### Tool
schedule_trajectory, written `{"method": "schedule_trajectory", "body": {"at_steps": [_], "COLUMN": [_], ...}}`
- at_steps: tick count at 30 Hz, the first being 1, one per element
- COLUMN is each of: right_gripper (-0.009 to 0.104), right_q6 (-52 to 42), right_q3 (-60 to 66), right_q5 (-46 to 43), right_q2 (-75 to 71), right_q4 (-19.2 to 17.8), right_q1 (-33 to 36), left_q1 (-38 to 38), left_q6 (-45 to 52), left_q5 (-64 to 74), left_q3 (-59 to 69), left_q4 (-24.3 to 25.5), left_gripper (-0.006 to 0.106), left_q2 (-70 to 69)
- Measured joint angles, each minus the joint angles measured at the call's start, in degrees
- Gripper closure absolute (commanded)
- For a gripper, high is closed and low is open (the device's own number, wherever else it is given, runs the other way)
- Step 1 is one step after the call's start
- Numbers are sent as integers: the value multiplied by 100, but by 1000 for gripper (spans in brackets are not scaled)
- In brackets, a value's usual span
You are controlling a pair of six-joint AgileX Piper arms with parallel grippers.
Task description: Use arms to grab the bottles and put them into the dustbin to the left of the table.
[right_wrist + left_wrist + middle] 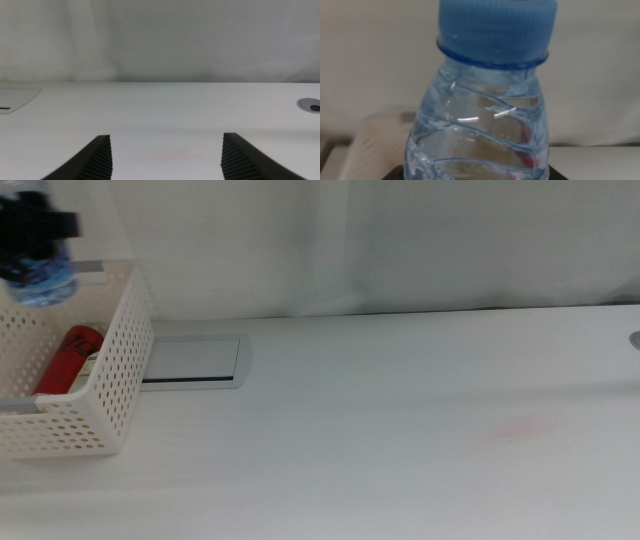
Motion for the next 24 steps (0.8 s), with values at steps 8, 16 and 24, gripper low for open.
{"method": "schedule_trajectory", "body": {"at_steps": [8,16,24], "right_gripper": [33,33,33], "right_q6": [0,25,25], "right_q3": [0,0,0], "right_q5": [0,0,0], "right_q2": [0,0,0], "right_q4": [0,0,0], "right_q1": [0,0,0], "left_q1": [758,792,792], "left_q6": [-328,-341,-182], "left_q5": [532,646,689], "left_q3": [-233,-450,-610], "left_q4": [35,35,35], "left_gripper": [103,103,103], "left_q2": [472,1437,2307]}}
